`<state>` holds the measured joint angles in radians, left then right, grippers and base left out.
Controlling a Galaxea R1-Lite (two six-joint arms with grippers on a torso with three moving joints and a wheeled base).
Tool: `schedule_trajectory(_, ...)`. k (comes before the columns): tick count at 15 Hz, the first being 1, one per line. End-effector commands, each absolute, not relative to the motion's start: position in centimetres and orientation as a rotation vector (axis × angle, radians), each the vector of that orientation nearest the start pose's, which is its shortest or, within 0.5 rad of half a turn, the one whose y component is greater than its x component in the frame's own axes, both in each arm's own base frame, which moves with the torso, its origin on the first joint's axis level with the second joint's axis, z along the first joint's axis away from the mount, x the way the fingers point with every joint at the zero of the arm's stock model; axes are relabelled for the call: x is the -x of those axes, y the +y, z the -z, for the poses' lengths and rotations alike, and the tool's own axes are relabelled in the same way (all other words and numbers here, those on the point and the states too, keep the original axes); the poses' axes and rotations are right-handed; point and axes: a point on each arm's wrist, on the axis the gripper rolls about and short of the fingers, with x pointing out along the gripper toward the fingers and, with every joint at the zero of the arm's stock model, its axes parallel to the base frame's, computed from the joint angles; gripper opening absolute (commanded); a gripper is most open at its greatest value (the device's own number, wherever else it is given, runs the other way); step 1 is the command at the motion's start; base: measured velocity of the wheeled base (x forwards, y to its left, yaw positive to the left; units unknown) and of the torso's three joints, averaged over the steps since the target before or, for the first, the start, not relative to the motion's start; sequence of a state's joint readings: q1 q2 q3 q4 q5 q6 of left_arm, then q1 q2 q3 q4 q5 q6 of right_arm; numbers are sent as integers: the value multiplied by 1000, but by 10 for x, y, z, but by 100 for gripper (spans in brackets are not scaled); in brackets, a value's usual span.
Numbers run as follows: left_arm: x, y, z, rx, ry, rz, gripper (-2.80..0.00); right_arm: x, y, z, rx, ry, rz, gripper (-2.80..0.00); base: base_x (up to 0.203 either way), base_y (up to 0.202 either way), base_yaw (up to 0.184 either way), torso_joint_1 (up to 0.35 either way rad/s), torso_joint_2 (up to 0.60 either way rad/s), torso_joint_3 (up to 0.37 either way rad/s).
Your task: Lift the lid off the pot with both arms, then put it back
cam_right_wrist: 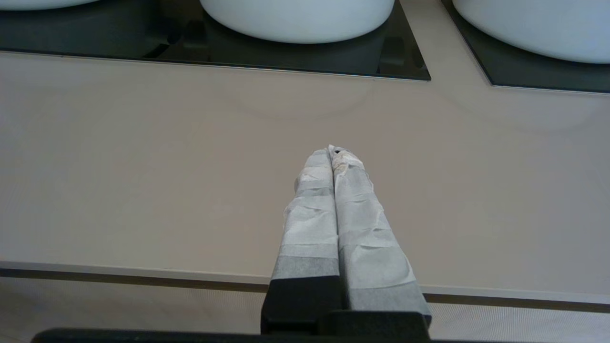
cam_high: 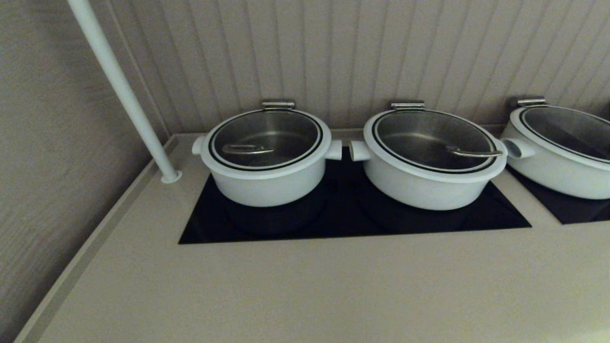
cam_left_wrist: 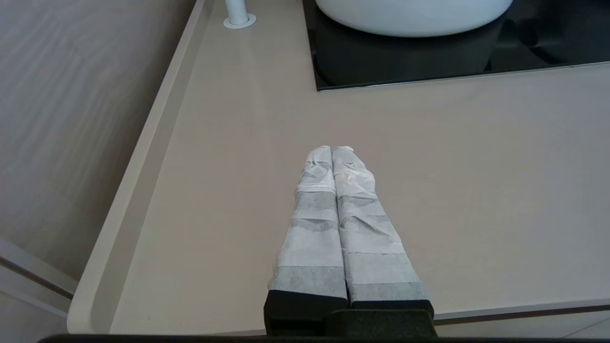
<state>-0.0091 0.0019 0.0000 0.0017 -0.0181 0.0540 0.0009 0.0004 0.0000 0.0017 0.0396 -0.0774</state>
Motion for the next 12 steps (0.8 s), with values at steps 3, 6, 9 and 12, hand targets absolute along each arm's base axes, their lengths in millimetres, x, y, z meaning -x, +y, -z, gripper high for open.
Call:
schedule_trajectory(3, 23, 0, -75, -51, 0, 25, -280, 23, 1, -75, 78, 0, -41, -280, 0, 0, 0, 0, 0, 0)
schedule_trajectory(6, 23, 0, -75, -35, 3, 25, -280, 23, 1, -75, 78, 0, -41, -280, 0, 0, 0, 0, 0, 0)
schedule_trajectory(9, 23, 0, -75, -28, 3, 23, -280, 23, 1, -75, 78, 1, -41, -280, 0, 0, 0, 0, 0, 0)
schedule_trajectory(12, 23, 0, -76, -25, 1, 23, -280, 23, 1, -75, 79, 0, -42, -280, 0, 0, 0, 0, 0, 0)
